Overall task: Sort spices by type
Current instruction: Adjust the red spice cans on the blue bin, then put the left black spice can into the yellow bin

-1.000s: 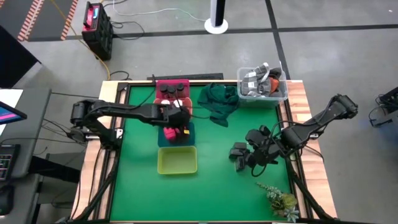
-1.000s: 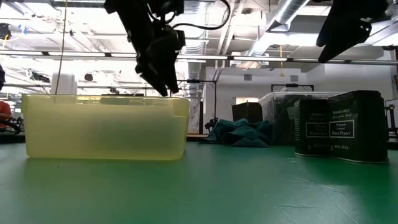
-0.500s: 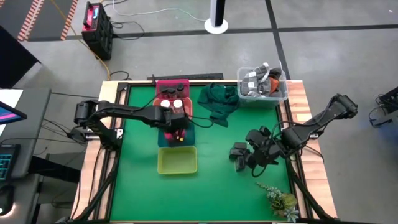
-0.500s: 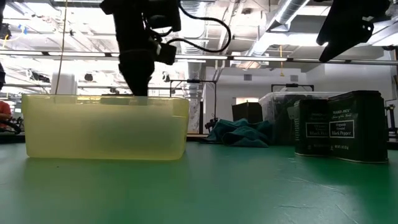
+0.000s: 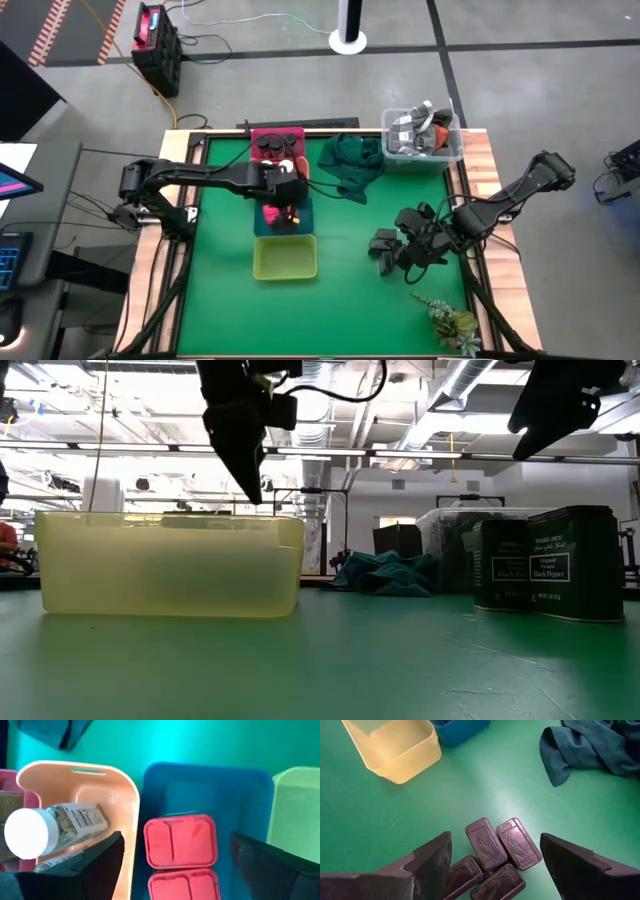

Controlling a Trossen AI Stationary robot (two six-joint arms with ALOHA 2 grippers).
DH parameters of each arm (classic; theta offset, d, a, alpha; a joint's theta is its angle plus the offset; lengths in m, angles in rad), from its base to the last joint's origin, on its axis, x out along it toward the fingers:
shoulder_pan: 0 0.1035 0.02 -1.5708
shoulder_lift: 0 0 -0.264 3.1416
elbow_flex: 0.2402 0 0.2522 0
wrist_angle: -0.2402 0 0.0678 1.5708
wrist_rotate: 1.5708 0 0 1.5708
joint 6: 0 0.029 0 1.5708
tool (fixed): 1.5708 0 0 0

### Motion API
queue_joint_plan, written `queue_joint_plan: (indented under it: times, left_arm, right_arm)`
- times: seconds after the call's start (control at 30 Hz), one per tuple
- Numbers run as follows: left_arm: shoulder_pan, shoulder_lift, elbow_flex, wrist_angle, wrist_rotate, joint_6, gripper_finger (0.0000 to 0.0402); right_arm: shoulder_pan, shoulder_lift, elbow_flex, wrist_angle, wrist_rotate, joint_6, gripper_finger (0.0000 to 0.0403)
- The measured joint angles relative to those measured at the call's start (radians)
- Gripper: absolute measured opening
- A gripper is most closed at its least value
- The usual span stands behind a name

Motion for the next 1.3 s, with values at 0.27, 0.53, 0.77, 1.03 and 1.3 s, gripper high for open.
queue_joint_plan:
  times: [0.27,0.53,0.77,1.03,1.3]
  left_arm:
    - [-0.014,0.000,-0.075,-0.048,0.008,0.002,0.0343]
    - [-0.024,0.001,-0.113,-0.099,-0.014,0.030,0.0343]
    - [-0.024,0.001,-0.113,-0.163,-0.050,0.115,0.0343]
    - [-0.024,0.001,-0.049,-0.194,-0.038,0.134,0.0343]
    - [-0.035,0.008,0.062,0.054,0.082,-0.002,0.0343]
  right_arm:
    - [0.000,0.000,0.000,0.000,0.003,0.000,0.0327]
    - [0.000,0.000,0.000,0.000,0.003,0.002,0.0327]
    - [0.000,0.000,0.000,0.000,0.005,0.003,0.0327]
    - [0.000,0.000,0.000,0.000,0.006,0.003,0.0327]
    - [0.000,0.000,0.000,-0.005,0.004,0.002,0.0327]
